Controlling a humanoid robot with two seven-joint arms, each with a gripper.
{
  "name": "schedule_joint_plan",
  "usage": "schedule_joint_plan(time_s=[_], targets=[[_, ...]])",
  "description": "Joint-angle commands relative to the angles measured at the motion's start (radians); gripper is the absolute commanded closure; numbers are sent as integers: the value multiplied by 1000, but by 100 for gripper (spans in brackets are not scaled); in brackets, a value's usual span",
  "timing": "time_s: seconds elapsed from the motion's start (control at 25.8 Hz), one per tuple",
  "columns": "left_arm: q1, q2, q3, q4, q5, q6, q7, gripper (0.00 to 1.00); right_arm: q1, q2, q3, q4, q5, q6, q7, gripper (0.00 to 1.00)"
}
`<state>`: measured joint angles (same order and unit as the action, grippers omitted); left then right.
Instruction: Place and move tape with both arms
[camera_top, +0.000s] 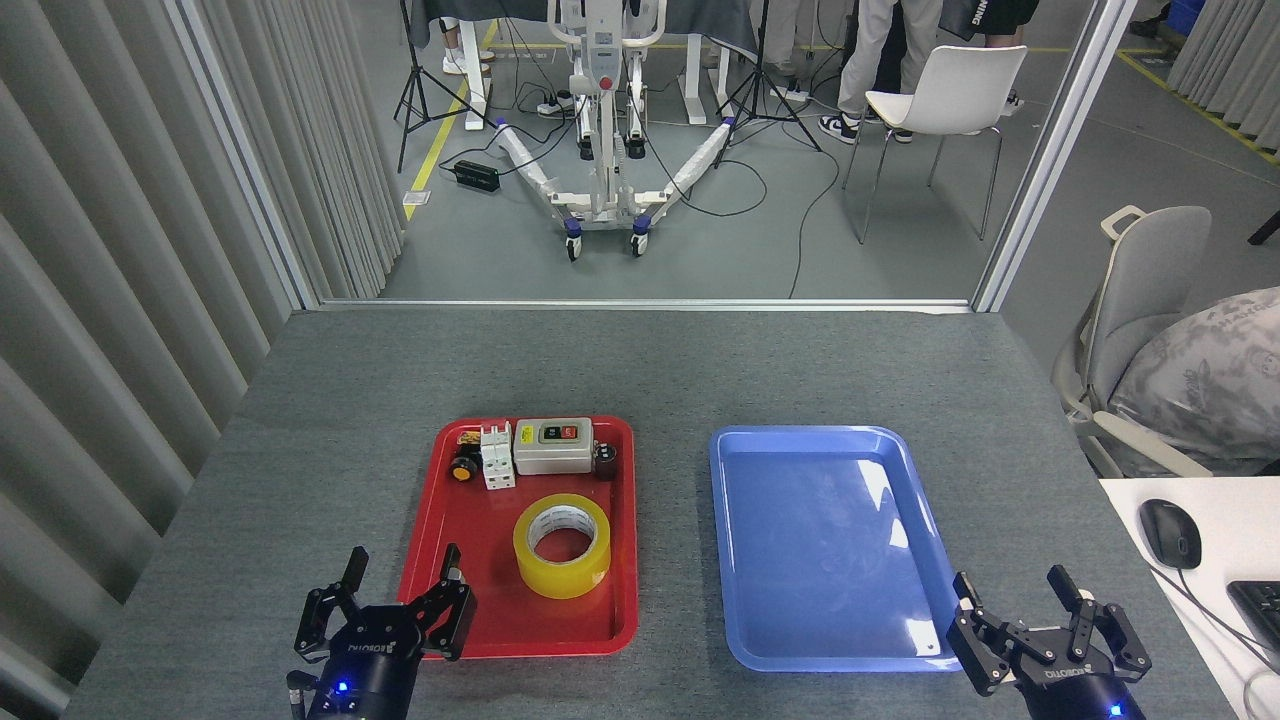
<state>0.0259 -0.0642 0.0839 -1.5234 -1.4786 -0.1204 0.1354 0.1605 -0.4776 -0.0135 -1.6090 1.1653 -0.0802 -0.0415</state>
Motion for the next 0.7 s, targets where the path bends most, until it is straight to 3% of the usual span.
schedule_joint_plan(time_s=[0.0, 0.19, 0.66], targets=[[0, 1, 4, -1, 0, -5, 1, 0, 1, 2, 35, -9, 7, 34, -4, 0], [0, -31, 24, -3, 0, -36, 1, 1, -4, -3, 35, -12, 7, 46, -4, 0], [-15, -39, 25, -4, 17, -51, 1, 0, -10, 22, 33, -31, 13, 51, -15, 0]])
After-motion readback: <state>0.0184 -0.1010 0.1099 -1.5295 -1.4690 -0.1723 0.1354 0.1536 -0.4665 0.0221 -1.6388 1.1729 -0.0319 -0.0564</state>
